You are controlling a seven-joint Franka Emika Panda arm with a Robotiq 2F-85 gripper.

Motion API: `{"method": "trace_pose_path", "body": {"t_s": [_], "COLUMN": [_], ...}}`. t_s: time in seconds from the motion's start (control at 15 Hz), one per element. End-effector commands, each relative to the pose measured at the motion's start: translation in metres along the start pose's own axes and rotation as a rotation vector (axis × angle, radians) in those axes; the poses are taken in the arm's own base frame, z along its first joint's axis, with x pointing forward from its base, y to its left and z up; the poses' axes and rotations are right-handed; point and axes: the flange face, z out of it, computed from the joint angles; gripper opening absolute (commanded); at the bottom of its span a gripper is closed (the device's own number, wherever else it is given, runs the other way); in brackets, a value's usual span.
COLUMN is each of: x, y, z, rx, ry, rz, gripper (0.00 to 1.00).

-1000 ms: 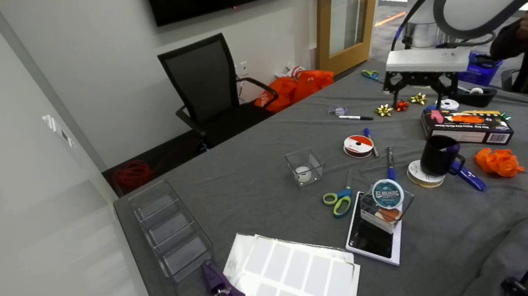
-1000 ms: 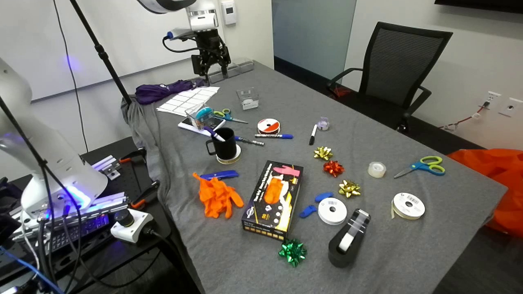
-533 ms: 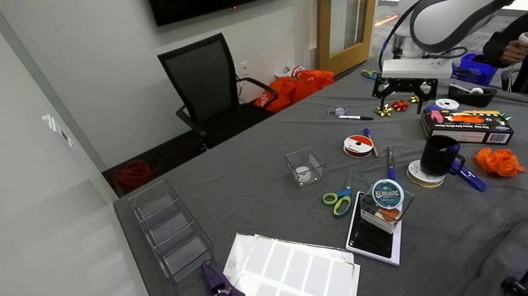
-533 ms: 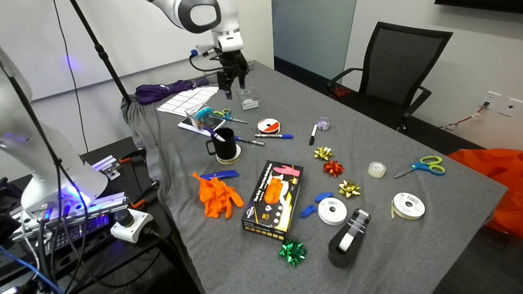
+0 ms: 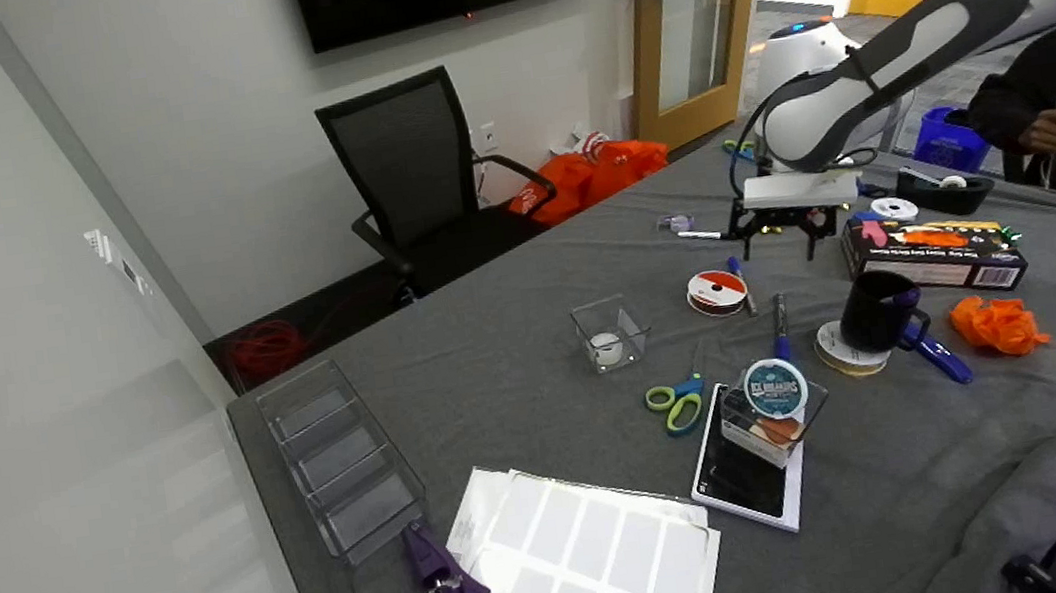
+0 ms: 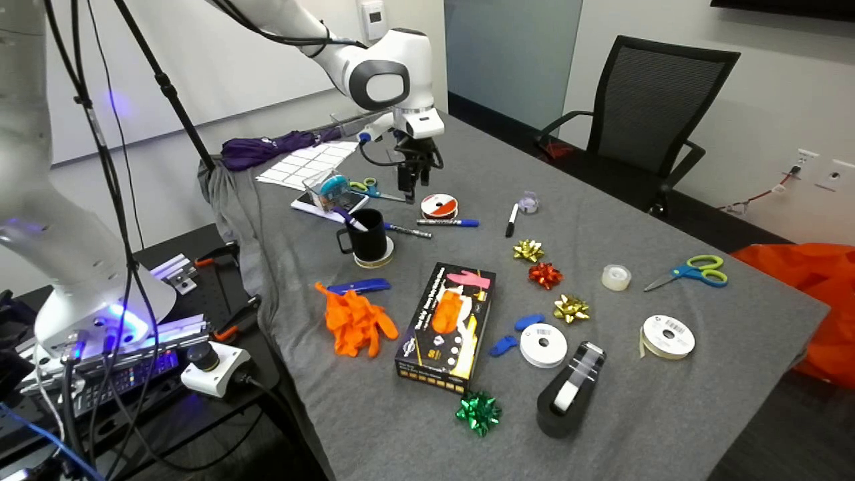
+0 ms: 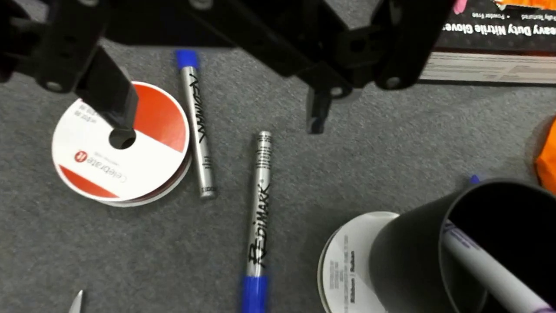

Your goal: Put the pen in the cup

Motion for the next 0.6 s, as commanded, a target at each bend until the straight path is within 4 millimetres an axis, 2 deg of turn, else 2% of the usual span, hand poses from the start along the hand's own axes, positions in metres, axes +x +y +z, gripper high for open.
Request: {"method": "trace_pose_path", "body": {"t_s": [0.0, 0.27, 0.53], "x": [0.031, 0.053, 0.054], "y": [0.002, 0.019, 0.034], "z": [0.026, 0.05, 0.072], "rx": [-0.007, -0.017, -0.019], "ry": [0.024, 0.046, 0.007], "rz": [-0.041, -0.057, -0.063], "gripper": [1.0, 1.0, 1.0]}}
